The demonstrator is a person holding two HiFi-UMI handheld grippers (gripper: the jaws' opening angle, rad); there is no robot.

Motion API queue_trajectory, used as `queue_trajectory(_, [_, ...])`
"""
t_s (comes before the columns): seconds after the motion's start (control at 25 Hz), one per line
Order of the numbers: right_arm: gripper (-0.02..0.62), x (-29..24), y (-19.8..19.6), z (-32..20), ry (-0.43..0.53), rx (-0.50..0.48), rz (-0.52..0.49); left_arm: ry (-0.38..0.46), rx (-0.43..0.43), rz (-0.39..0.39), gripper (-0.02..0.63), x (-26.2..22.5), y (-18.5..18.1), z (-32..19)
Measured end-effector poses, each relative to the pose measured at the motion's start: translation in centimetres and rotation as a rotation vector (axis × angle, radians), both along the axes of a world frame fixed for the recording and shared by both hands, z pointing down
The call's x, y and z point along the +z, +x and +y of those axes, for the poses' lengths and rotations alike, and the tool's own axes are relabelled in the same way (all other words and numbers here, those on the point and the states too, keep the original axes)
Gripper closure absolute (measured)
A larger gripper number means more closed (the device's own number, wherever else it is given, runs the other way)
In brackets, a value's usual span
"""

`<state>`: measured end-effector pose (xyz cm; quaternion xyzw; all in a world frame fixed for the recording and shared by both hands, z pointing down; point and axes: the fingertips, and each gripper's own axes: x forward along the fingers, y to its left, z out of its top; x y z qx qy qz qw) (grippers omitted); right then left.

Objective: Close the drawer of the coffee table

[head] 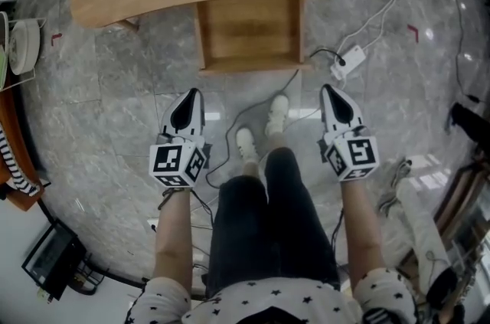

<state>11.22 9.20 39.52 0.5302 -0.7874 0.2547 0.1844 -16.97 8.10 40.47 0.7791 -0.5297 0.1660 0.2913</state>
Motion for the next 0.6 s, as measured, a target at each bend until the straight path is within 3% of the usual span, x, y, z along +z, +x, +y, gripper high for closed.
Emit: queue_trajectory(0.6, [0.588, 12.2, 1.9, -1.0, -0.100, 0.017, 0.044, -0.125, -0.056, 0.010, 0.594, 11.7, -1.1, 0.4])
